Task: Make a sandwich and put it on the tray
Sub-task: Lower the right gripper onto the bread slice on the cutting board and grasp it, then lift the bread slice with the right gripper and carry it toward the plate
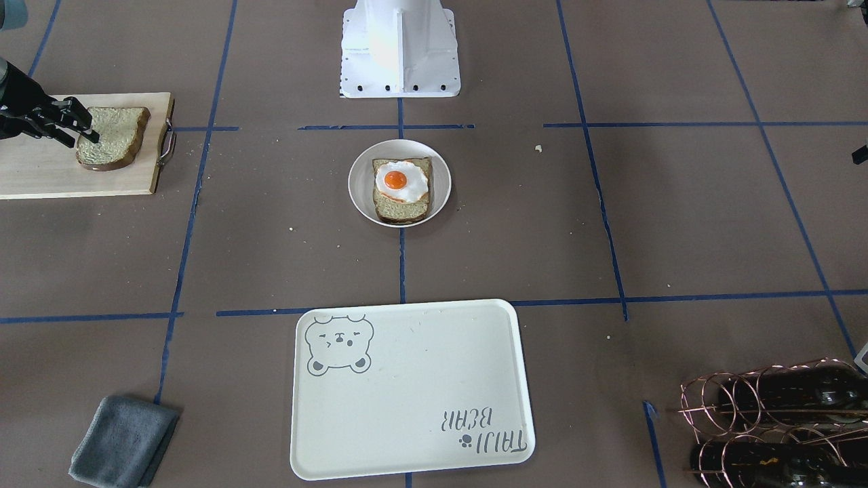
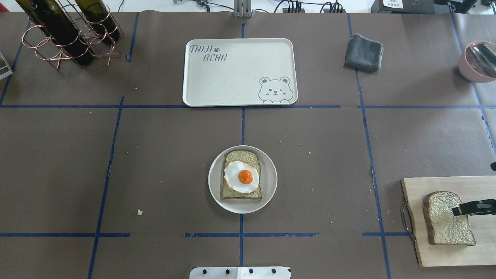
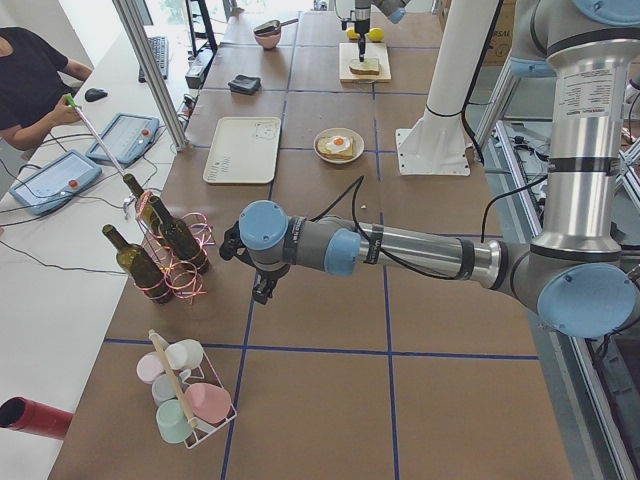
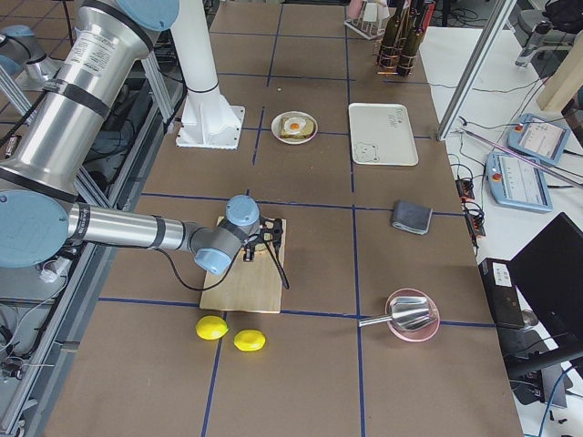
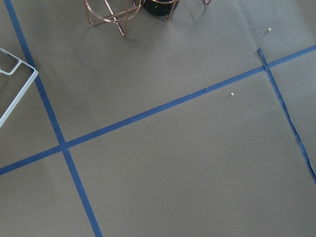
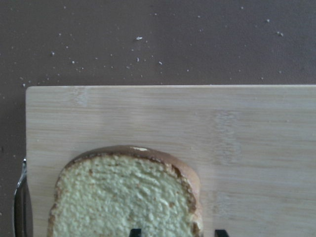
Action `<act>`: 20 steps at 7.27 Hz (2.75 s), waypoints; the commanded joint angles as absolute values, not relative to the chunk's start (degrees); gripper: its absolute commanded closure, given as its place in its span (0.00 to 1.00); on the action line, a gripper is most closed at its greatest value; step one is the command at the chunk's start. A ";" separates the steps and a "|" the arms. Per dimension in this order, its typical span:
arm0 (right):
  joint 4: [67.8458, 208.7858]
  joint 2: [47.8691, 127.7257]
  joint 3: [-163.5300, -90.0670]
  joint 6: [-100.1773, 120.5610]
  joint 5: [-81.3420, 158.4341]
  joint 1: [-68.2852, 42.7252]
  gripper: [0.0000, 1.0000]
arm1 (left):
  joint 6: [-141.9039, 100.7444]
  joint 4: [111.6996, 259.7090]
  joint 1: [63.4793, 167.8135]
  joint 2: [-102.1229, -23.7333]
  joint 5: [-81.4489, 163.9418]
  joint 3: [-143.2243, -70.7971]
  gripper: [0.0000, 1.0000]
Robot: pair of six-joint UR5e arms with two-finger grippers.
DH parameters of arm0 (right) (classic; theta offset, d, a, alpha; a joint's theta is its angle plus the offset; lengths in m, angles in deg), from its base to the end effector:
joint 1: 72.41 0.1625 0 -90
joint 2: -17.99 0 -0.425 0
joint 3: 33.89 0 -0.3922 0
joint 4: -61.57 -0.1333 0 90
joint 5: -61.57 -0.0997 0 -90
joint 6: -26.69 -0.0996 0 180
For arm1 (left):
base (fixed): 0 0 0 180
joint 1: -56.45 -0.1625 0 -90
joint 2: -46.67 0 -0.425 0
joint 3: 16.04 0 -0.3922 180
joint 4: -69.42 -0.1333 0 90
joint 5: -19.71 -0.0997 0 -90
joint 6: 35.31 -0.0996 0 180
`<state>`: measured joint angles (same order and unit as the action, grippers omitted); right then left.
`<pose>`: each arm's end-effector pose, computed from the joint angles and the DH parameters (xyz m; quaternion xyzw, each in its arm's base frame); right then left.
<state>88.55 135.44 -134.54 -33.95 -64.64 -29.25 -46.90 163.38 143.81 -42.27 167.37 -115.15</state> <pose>-0.1727 -0.2640 0.6366 -0.0098 -0.4699 -0.0161 0.8825 -0.0266 -0.4908 0.5639 0.1288 0.4710 0.1580 0.8583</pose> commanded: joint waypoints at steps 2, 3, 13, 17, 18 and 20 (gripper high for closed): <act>88.55 135.59 -134.27 -33.95 -64.73 -29.26 0.55 | -46.91 163.38 143.81 -42.28 167.37 -115.36 0.00; 88.55 135.59 -133.91 -33.95 -64.73 -29.26 0.55 | -46.91 163.38 143.81 -42.28 167.37 -115.36 0.00; 83.19 134.11 -136.55 -33.95 -72.71 -24.53 1.00 | -46.91 163.38 143.90 -42.19 167.37 -115.62 0.00; 83.98 127.34 -136.11 -35.79 -74.84 -22.67 1.00 | -44.30 163.73 143.81 -42.72 167.55 -115.88 0.00; 84.07 122.45 -136.11 -42.67 -74.93 -22.75 1.00 | -41.84 166.52 143.73 -42.72 167.46 -115.71 0.00; 85.81 111.46 -134.80 -51.78 -74.84 -24.23 1.00 | -39.18 168.57 143.46 -42.63 167.46 -115.62 0.00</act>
<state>84.50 117.71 -135.45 -47.27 -74.97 -23.19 -40.53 167.58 143.63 -42.64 167.47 -115.67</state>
